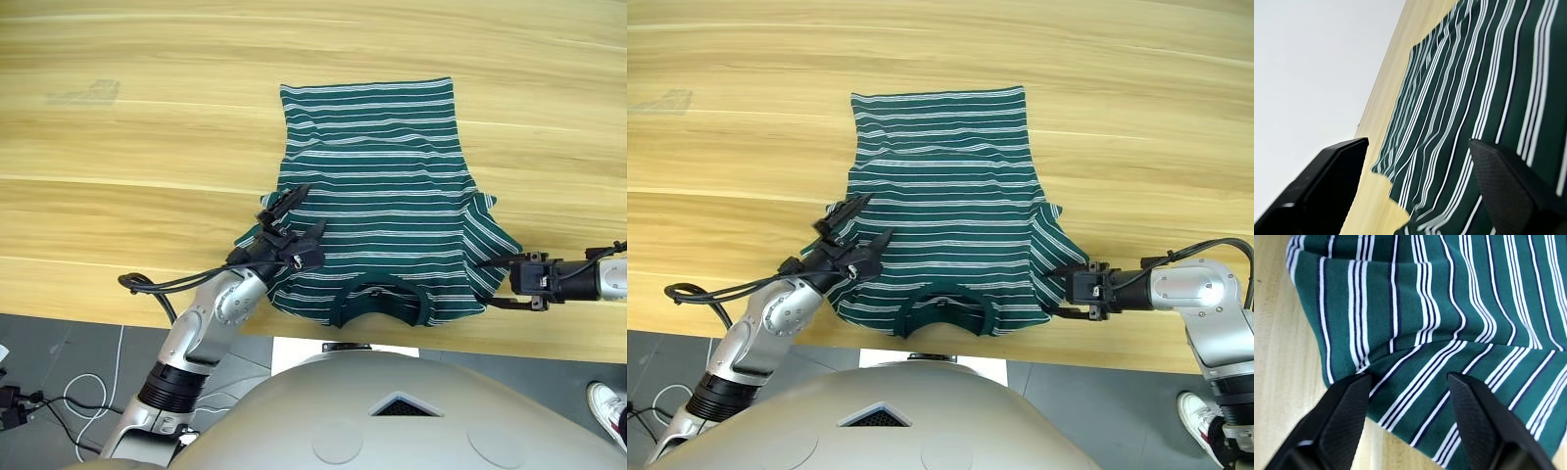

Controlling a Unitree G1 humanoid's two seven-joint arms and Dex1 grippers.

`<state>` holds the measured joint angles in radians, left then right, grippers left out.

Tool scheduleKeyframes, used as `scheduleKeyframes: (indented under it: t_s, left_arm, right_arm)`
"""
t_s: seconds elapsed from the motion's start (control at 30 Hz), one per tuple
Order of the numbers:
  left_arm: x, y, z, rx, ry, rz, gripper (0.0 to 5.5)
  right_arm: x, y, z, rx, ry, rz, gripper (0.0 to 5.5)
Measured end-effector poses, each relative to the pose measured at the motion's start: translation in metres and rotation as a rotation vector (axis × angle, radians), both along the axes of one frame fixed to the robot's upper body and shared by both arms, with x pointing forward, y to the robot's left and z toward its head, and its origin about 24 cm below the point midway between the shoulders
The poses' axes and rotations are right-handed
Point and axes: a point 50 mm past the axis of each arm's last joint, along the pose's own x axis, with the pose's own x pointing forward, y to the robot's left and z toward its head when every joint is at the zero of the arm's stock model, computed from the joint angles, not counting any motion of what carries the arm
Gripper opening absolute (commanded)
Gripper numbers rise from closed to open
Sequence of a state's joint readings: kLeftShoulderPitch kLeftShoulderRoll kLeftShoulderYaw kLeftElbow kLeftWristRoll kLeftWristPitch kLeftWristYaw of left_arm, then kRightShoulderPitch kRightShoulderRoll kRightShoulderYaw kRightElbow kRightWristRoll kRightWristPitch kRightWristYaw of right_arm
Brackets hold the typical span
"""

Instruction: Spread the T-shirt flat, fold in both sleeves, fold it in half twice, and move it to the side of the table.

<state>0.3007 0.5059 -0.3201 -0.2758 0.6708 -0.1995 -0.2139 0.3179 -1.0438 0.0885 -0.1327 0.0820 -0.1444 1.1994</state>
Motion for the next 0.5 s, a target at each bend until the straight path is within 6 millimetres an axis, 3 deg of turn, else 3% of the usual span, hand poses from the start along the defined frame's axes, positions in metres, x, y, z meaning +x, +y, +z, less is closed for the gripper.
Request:
scheduleKeyframes:
  t_s: [0.1,0.23,0.3,0.4,0.47,0.5]
  left_arm:
    - [-0.001,0.001,0.0,-0.007,0.006,0.003,3.8]
    - [0.0,0.005,0.007,-0.086,0.026,0.035,3.8]
    - [-0.001,0.011,0.026,-0.224,0.029,0.078,3.8]
    - [-0.002,0.029,0.053,-0.275,-0.036,0.137,3.8]
    - [-0.004,0.053,0.074,-0.312,-0.076,0.224,3.8]
    - [-0.007,0.067,0.08,-0.351,-0.072,0.309,3.8]
  right_arm:
    - [-0.005,0.014,0.007,0.148,0.077,-0.029,2.83]
    - [0.004,0.041,0.046,0.515,0.096,-0.065,2.83]
    - [0.007,0.05,0.068,0.655,0.075,-0.061,2.83]
    - [0.012,0.053,0.083,0.698,0.032,-0.043,2.83]
    - [0.015,0.056,0.091,0.706,-0.019,-0.032,2.83]
    - [0.025,0.06,0.094,0.728,-0.124,-0.084,2.83]
